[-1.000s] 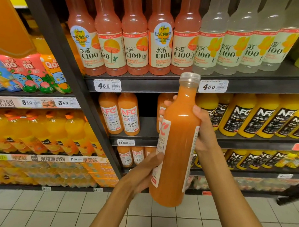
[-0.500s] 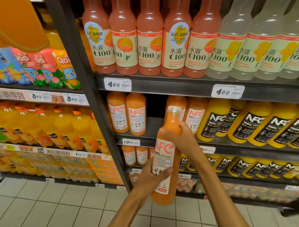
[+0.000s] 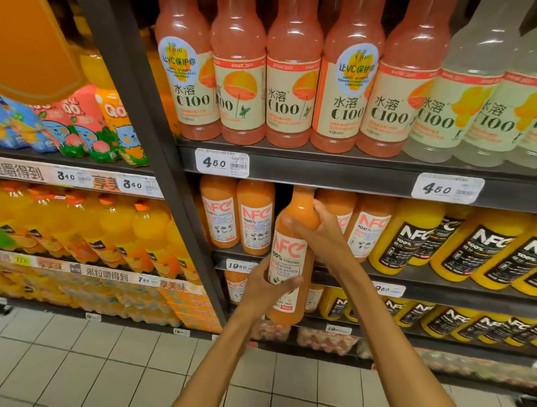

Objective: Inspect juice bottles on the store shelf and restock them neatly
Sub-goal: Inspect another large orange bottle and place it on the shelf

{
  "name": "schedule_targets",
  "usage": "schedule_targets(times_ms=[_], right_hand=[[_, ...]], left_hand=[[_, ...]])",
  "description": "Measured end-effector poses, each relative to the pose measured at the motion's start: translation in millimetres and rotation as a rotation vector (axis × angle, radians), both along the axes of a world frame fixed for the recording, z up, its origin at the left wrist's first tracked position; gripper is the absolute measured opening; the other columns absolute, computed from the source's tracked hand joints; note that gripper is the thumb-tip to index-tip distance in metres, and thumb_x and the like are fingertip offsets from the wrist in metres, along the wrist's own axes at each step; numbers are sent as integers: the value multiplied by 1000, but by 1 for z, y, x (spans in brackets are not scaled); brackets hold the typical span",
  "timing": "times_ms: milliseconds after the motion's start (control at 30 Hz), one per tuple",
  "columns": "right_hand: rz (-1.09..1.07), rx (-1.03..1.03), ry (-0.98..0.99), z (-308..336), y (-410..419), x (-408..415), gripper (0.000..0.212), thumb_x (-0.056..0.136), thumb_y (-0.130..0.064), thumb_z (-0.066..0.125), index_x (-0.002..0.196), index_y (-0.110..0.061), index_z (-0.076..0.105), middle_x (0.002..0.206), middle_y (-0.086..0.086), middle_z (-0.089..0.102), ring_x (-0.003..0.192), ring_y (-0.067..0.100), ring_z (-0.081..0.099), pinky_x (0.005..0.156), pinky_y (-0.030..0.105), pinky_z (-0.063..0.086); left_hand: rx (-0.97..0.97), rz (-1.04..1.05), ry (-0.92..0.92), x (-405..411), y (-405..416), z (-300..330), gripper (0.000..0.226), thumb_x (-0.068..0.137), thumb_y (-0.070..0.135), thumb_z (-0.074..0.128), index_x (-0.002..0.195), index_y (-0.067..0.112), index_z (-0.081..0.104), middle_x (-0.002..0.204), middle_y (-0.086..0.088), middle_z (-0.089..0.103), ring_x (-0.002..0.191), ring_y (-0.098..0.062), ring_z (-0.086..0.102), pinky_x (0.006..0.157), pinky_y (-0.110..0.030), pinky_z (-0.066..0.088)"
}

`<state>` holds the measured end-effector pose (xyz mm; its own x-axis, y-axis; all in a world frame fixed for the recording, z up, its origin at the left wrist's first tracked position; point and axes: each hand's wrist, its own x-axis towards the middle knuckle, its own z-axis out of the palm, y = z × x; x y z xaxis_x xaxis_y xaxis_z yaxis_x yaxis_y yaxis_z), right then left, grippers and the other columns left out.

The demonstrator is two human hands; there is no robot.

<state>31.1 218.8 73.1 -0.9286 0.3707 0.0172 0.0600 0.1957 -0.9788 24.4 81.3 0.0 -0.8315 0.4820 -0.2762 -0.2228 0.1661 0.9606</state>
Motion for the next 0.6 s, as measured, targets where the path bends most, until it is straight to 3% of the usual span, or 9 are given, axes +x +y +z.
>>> schedule_targets(times_ms=[167, 333, 433, 533, 600], right_hand=[[-42, 53, -10, 5, 2, -19, 30, 84, -32, 69, 101, -31, 44, 93, -17, 52, 75, 0, 54, 61, 12, 42], [12, 113, -24, 18, 6, -27, 27, 84, -32, 69, 81, -39, 43, 80, -30, 47, 61, -9, 52, 46, 1, 41], [57, 176, -25, 20, 12, -28, 26, 84, -30, 69, 90, -37, 45, 88, -27, 50, 71, -7, 52, 50, 3, 42], [84, 229, -38, 17, 15, -29, 36, 84, -28, 70, 107, -30, 43, 106, -11, 54, 91, 2, 52, 58, 7, 40], [107, 266, -49, 14, 16, -29, 48, 82, -26, 72, 121, -25, 44, 122, -3, 56, 107, 12, 54, 72, 10, 42]], left_hand=[[24, 44, 28, -23, 7, 1, 53, 72, 26, 80, 116, 37, 53, 102, 22, 65, 96, 5, 62, 62, -9, 50], [39, 94, 62, -38, 16, 2, 69, 70, 26, 80, 131, 25, 47, 118, 8, 63, 109, -7, 58, 75, -16, 50], [25, 156, 103, -42, 25, -1, 74, 71, 23, 80, 134, 22, 44, 125, 2, 58, 115, -12, 54, 89, -25, 50], [25, 207, 105, -37, 36, -7, 75, 70, 21, 81, 135, 19, 44, 127, -2, 59, 118, -16, 54, 97, -36, 49], [22, 266, 104, -35, 46, -9, 74, 71, 19, 80, 136, 17, 45, 128, -4, 58, 120, -19, 53, 100, -40, 47]])
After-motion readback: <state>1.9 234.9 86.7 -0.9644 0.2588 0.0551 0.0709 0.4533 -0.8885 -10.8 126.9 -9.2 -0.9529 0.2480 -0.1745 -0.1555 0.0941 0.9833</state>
